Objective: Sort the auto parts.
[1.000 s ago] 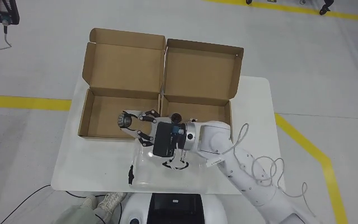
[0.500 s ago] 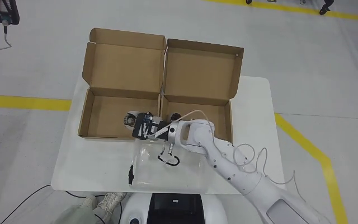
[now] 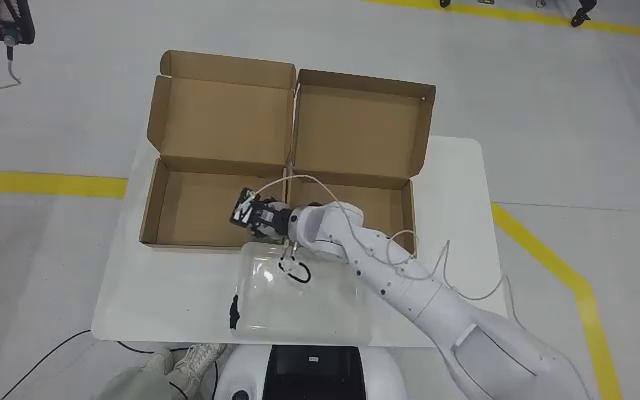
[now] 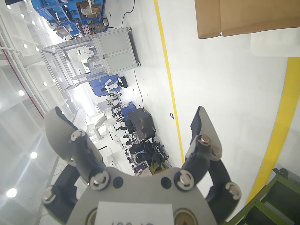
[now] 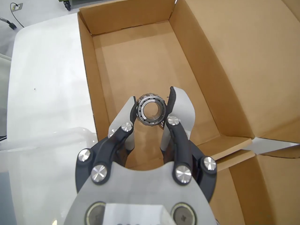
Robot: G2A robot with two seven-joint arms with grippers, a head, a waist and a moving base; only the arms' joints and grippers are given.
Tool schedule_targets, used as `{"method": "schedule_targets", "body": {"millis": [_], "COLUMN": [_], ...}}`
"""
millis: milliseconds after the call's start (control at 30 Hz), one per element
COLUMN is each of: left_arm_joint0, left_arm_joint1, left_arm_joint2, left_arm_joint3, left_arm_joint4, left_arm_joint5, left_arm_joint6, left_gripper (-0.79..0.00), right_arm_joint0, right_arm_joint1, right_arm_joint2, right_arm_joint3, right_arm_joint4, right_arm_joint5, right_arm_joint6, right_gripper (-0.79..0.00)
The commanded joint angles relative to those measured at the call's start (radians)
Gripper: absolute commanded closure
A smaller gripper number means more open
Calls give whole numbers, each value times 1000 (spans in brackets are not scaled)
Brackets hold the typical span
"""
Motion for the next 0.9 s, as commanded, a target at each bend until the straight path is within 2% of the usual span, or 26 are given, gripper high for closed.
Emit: {"method": "schedule_targets", "body": {"millis": [0, 367, 633, 667, 733, 800, 833, 867], "left_arm_joint0": [0, 0, 0, 0, 0, 0, 0, 0], "left_arm_joint1": [0, 0, 0, 0, 0, 0, 0, 0], "left_arm_joint2": [0, 0, 0, 0, 0, 0, 0, 0], "left_arm_joint3": [0, 0, 0, 0, 0, 0, 0, 0], "left_arm_joint4": [0, 0, 0, 0, 0, 0, 0, 0], "left_arm_joint5": [0, 0, 0, 0, 0, 0, 0, 0], "left_arm_joint6": [0, 0, 0, 0, 0, 0, 0, 0], "left_gripper": [-785, -785, -785, -785, -785, -785, -785, -785], "right_arm_joint0": [18, 90, 114, 117, 123, 127, 128, 128], "right_arm_joint1": [-17, -104, -147, -151, -159, -165, -166, -168], "right_arm_joint2": [-11, -62, -75, -75, -74, -73, -73, -72], "right_arm_joint3": [39, 207, 305, 314, 331, 347, 349, 348], "right_arm_joint4": [16, 69, 88, 87, 85, 77, 74, 68], "right_arm_joint5": [-8, -38, -80, -83, -85, -83, -83, -84], "right_arm_joint6": [5, 4, -18, -22, -33, -47, -50, -61], "right_gripper": [0, -3, -203, -234, -369, -733, -785, -785]}}
